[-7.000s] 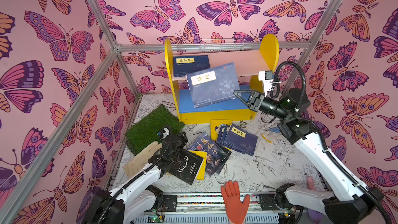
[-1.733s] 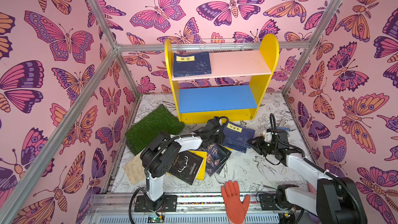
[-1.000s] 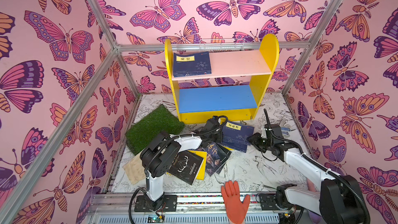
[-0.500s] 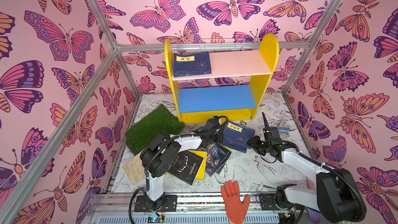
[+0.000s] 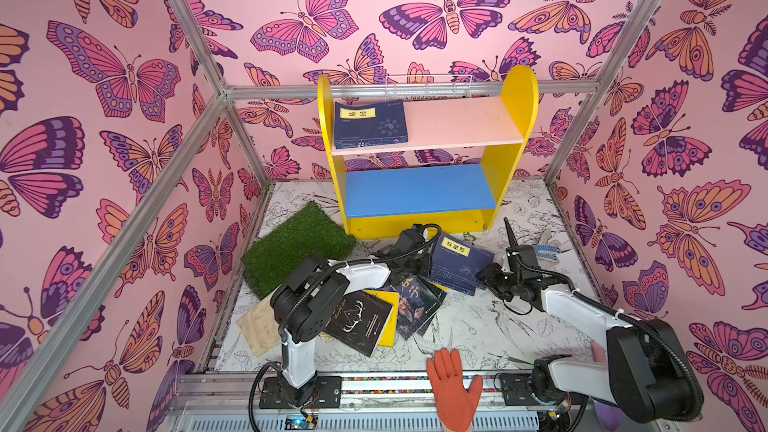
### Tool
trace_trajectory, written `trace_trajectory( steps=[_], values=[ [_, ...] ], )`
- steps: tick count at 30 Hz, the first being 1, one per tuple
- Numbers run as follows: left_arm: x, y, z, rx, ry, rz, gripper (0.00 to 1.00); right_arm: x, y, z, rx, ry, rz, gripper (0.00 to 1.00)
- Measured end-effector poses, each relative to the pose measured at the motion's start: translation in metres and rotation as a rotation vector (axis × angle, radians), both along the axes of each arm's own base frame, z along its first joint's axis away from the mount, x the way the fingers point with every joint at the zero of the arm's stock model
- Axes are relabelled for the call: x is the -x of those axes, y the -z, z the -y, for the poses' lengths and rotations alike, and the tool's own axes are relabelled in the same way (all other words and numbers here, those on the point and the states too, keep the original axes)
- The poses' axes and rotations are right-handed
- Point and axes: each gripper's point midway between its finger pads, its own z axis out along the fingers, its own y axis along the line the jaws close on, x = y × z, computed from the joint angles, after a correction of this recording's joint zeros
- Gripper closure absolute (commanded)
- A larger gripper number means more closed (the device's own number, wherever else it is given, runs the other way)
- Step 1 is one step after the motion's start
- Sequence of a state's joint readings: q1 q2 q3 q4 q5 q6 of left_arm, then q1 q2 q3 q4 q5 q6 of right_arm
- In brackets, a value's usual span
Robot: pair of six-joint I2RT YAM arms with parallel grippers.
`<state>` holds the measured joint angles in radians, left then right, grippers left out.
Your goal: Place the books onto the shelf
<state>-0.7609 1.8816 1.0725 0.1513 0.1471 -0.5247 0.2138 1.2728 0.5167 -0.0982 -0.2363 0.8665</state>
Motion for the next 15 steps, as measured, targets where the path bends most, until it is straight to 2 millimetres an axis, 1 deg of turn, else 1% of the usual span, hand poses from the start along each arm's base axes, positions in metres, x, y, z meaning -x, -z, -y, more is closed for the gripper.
trace_trajectory(
  steps=[6, 10, 15],
  values=[
    [0.0036, -0.0009, 0.0040, 0.009, 0.017, -0.003, 0.92, 0.0039, 0.0047, 0.0026, 0.021, 0.006, -0.022, 0.51],
    [0.0049, -0.0014, 0.0054, 0.014, 0.024, -0.006, 0.93, 0.0051, 0.0062, 0.0043, 0.030, 0.011, -0.029, 0.51],
    [0.0058, -0.0014, 0.0063, 0.014, 0.026, -0.006, 0.95, 0.0063, 0.0069, 0.0064, 0.044, 0.011, -0.031, 0.58]
  ],
)
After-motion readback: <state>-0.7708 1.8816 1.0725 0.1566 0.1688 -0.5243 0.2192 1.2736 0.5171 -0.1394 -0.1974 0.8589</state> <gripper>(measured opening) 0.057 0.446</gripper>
